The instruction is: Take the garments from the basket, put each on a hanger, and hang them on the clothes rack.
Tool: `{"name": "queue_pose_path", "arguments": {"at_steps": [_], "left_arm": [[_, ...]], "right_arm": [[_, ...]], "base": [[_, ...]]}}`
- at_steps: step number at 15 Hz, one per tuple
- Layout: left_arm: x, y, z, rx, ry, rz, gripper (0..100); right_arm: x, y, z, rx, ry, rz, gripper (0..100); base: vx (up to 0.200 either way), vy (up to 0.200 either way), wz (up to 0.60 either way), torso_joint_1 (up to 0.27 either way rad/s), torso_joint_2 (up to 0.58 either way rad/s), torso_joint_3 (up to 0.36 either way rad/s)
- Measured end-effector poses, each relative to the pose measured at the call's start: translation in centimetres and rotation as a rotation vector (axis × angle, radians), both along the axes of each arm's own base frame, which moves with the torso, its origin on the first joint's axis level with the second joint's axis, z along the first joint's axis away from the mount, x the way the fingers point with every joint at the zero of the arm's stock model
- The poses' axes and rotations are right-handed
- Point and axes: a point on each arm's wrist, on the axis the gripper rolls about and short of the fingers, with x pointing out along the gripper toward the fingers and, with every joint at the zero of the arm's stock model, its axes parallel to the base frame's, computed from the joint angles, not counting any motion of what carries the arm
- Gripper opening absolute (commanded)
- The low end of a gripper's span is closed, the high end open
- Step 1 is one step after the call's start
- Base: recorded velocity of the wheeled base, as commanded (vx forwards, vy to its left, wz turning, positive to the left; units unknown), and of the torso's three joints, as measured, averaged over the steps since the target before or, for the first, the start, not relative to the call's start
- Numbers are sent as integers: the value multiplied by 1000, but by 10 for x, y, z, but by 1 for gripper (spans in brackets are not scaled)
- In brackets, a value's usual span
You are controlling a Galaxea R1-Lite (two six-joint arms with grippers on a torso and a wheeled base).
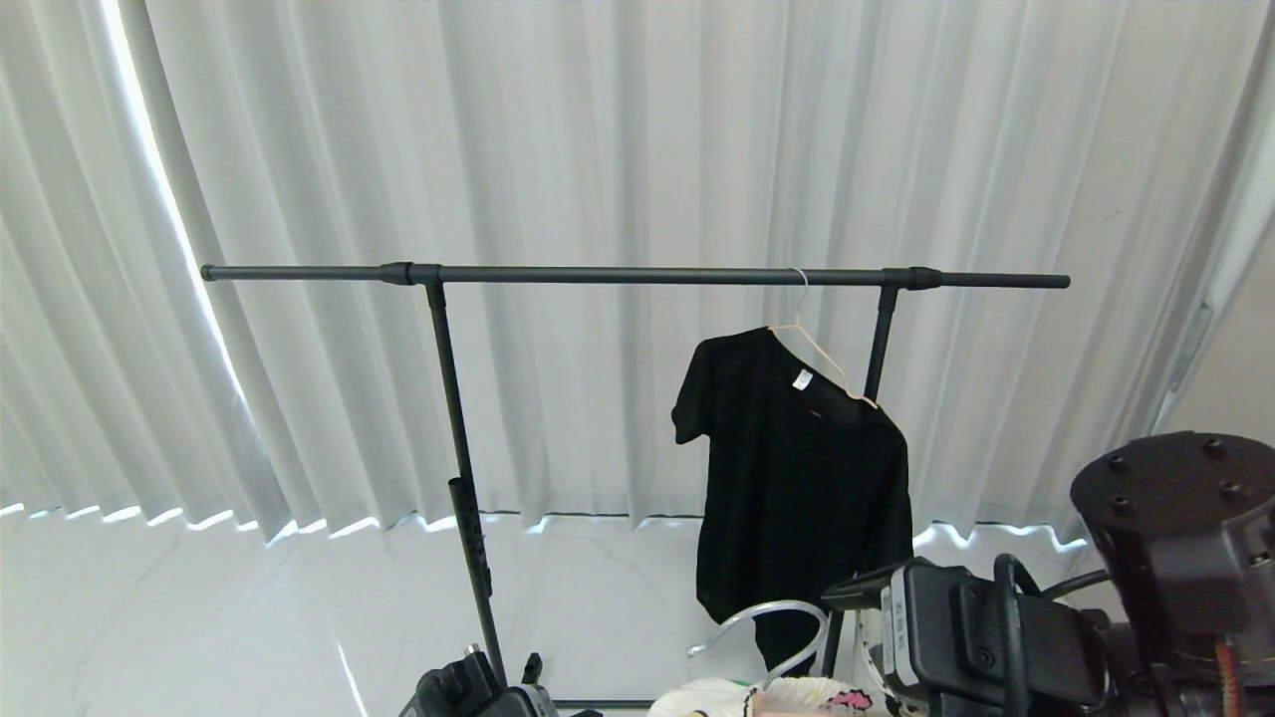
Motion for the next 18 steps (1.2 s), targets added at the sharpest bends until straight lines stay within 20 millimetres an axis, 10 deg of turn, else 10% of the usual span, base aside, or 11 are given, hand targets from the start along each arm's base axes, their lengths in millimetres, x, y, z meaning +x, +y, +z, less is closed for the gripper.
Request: {"name": "queue_pose_path", "arguments": {"at_steps": [5,6,14,15,18], "left_arm": [[-1,-2,1,-14,-10,-10,0],[-1,-3,1,-14,-10,-10,0],[1,-6,2,-26,-17,-7,0],[2,-8,2,-35,-21,-6,100],[4,-13,1,-56,-30,-6,100]], "right_arm": [[4,8,1,-38,20,7,100],[5,9,0,-42,22,6,0],[6,14,-4,-57,32,7,0],[6,14,-4,-53,27,7,0],[7,16,0,-17,-10,23,0]], "base": [[0,0,0,0,0,0],[0,0,0,0,0,0],[0,0,0,0,0,0],[0,0,0,0,0,0],[0,0,0,0,0,0]]}}
